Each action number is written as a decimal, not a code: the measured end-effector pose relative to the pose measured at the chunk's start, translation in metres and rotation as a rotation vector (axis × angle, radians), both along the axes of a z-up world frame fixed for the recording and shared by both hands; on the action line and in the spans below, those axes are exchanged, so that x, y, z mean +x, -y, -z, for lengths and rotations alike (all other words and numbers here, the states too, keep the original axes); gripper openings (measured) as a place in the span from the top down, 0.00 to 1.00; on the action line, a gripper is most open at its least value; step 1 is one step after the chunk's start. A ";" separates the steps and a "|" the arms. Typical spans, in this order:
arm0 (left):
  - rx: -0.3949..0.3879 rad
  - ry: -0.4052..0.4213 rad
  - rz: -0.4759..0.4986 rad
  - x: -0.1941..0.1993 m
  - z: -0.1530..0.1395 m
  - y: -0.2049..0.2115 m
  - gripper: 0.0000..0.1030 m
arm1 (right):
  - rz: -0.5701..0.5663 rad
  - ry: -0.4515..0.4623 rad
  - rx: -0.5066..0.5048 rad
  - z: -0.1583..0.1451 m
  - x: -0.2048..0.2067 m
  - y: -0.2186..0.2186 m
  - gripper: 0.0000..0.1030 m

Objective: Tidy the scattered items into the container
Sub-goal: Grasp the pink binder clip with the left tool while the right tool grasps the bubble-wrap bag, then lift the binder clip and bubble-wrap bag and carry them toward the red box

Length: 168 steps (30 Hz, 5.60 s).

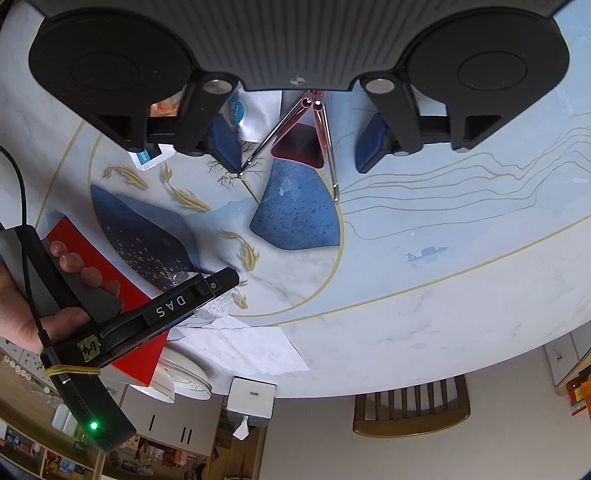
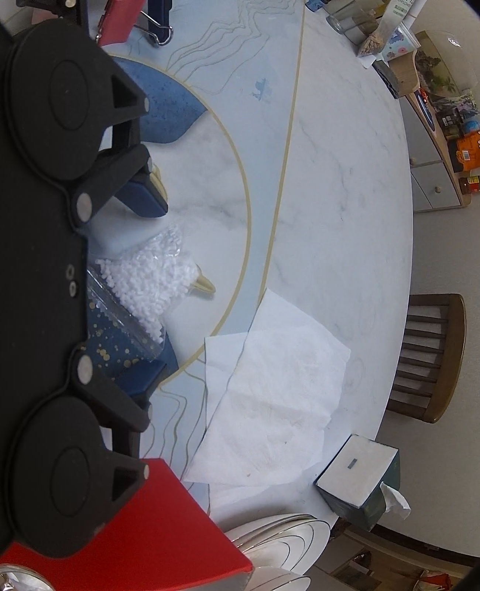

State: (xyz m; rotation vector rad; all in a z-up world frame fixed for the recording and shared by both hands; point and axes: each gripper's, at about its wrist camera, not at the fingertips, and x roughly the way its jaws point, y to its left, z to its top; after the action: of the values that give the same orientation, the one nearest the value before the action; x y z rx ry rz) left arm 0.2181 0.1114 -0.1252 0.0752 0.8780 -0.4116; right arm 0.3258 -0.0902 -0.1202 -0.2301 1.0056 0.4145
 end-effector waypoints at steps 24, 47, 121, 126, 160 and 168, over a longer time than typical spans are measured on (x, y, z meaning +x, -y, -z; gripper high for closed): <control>-0.033 -0.048 -0.095 0.010 -0.005 -0.010 0.55 | 0.000 0.018 0.012 -0.012 -0.016 -0.001 0.64; -0.089 -0.010 -0.176 -0.011 -0.027 -0.026 0.69 | -0.030 0.010 0.135 -0.063 -0.088 0.012 0.65; -0.065 0.015 -0.313 -0.015 -0.051 0.007 0.70 | 0.024 0.046 0.203 -0.106 -0.109 0.101 0.65; -0.091 0.035 -0.297 -0.016 -0.068 0.030 0.70 | 0.036 0.059 0.212 -0.111 -0.109 0.124 0.65; -0.102 0.110 0.081 0.020 -0.112 0.279 0.70 | 0.218 0.127 0.167 -0.101 -0.089 0.309 0.65; -0.043 0.065 0.149 0.035 -0.092 0.327 0.70 | 0.226 0.104 0.142 -0.082 -0.079 0.323 0.65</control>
State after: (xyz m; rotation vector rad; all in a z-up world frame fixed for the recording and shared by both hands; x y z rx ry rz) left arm 0.2527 -0.2161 -0.0328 0.1148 0.8023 -0.5644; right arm 0.2472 -0.4131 -0.0377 -0.0089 0.8849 0.2635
